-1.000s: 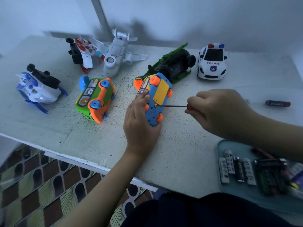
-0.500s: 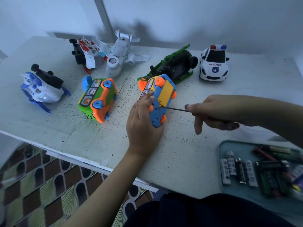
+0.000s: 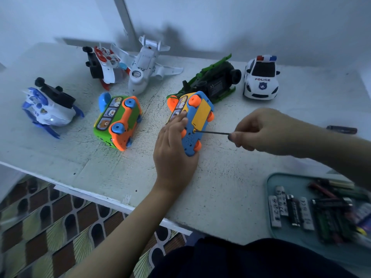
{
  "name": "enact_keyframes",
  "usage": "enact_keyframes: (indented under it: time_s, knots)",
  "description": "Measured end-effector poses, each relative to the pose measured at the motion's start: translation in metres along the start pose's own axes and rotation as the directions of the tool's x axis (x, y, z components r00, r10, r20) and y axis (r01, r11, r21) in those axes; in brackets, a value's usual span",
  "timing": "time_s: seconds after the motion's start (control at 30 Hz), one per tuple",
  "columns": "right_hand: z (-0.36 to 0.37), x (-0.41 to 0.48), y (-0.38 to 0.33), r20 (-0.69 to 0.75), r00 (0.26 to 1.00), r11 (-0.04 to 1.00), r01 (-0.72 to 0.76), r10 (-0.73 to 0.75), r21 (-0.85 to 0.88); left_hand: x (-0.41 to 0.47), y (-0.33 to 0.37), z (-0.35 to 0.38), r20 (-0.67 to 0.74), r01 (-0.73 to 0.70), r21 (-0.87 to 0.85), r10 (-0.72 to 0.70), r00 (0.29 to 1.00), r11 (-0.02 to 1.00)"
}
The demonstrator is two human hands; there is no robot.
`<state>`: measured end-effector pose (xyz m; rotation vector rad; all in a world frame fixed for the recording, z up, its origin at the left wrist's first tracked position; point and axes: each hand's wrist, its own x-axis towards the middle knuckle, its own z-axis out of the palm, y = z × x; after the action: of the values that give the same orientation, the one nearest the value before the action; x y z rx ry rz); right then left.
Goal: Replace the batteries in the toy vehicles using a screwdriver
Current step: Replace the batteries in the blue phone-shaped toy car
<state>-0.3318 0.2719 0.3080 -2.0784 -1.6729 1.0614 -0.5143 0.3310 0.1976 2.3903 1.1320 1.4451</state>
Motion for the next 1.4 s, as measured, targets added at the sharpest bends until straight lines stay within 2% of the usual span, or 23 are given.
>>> enact_keyframes:
  time_s: [0.07,0.1,0.17,0.27,0.43,0.53,0.63,0.7,0.77,0.8,0.87,0.9,0.93,1.0,1.07,1.13,1.17,1.2,1.23,1.27,1.33,1.37,1.4]
  knots:
    - [0.006,-0.004,0.000,-0.122,0.967,0.931,0.177,-0.226,-0.320,0.000,0.000,-0.001,-0.006,0.015,-0.005,-0.015,1.000,1.000]
    - [0.010,-0.007,0.000,-0.158,0.938,0.876,0.216,-0.309,-0.430,0.000,-0.001,-0.001,-0.007,0.016,-0.006,-0.017,1.000,1.000]
    - [0.014,-0.013,-0.001,-0.219,0.889,0.804,0.228,-0.401,-0.549,0.000,-0.001,-0.001,-0.006,0.017,-0.005,-0.017,1.000,1.000]
    - [0.016,-0.019,-0.008,-0.291,0.854,0.789,0.200,-0.431,-0.581,0.001,-0.001,-0.002,-0.009,0.027,-0.009,-0.027,1.000,1.000]
    - [0.015,-0.019,-0.017,-0.271,0.921,0.858,0.113,-0.279,-0.500,0.000,-0.001,-0.002,-0.017,0.040,-0.018,-0.041,0.999,0.999]
    - [0.009,-0.013,-0.017,-0.160,0.984,0.942,0.018,-0.076,-0.336,0.000,-0.001,-0.002,-0.016,0.040,-0.014,-0.041,0.999,0.999]
    - [0.003,-0.006,-0.013,0.045,0.992,0.993,-0.118,0.117,0.021,0.000,-0.001,-0.002,-0.009,0.028,-0.015,-0.028,1.000,0.999]
    - [0.002,-0.004,-0.010,0.235,0.954,0.918,-0.255,0.187,0.305,0.000,0.000,-0.002,-0.006,0.024,-0.017,-0.024,1.000,1.000]
    - [0.003,-0.005,-0.007,0.433,0.878,0.764,-0.419,0.203,0.490,0.000,-0.001,-0.002,-0.004,0.017,-0.017,-0.017,1.000,1.000]
    - [0.004,-0.004,-0.006,0.485,0.851,0.680,-0.477,0.199,0.557,0.000,-0.001,-0.001,-0.004,0.018,-0.017,-0.018,1.000,1.000]
    - [0.005,-0.003,-0.006,0.490,0.851,0.554,-0.503,0.187,0.663,0.000,-0.001,-0.001,-0.010,0.040,-0.024,-0.040,0.999,0.999]
    - [0.006,-0.002,-0.005,0.466,0.865,0.546,-0.485,0.185,0.683,0.001,-0.001,-0.002,-0.013,0.052,-0.029,-0.052,0.999,0.998]
    - [0.008,-0.001,-0.003,0.433,0.883,0.589,-0.451,0.183,0.671,0.001,-0.001,-0.002,-0.014,0.057,-0.031,-0.058,0.998,0.998]
    - [0.010,0.000,0.000,0.323,0.930,0.734,-0.344,0.178,0.586,0.001,-0.001,-0.002,-0.012,0.049,-0.025,-0.050,0.999,0.998]
    - [0.010,-0.001,0.001,0.144,0.977,0.859,-0.207,0.157,0.469,0.001,-0.001,-0.002,-0.008,0.036,-0.018,-0.036,0.999,0.999]
    - [0.010,-0.004,0.002,-0.085,0.996,0.972,-0.011,0.032,0.233,0.001,0.000,-0.002,-0.006,0.033,-0.018,-0.033,0.999,0.999]
    - [0.013,-0.004,0.004,-0.201,0.975,0.994,0.105,-0.097,0.029,0.001,0.000,-0.002,-0.006,0.038,-0.020,-0.038,0.999,0.999]
    - [0.016,-0.005,0.006,-0.297,0.918,0.957,0.208,-0.262,-0.201,0.000,0.000,-0.002,-0.005,0.046,-0.021,-0.046,0.999,0.999]
    - [0.019,-0.005,0.009,-0.343,0.834,0.865,0.278,-0.433,-0.417,0.000,0.000,-0.002,-0.004,0.053,-0.020,-0.053,0.999,0.998]
    - [0.023,-0.006,0.011,-0.326,0.759,0.761,0.323,-0.563,-0.563,0.000,-0.001,-0.003,-0.004,0.058,-0.018,-0.058,0.998,0.998]
    - [0.025,-0.004,0.017,-0.283,0.645,0.607,0.358,-0.710,-0.710,0.000,-0.001,-0.003,-0.007,0.054,-0.013,-0.054,0.999,0.998]
    - [0.025,-0.003,0.022,-0.266,0.604,0.556,0.363,-0.752,-0.747,0.000,-0.001,-0.003,-0.009,0.049,-0.011,-0.049,0.999,0.999]
    - [0.024,-0.002,0.024,-0.256,0.595,0.547,0.379,-0.762,-0.746,0.001,-0.001,-0.003,-0.010,0.045,-0.011,-0.045,0.999,0.999]
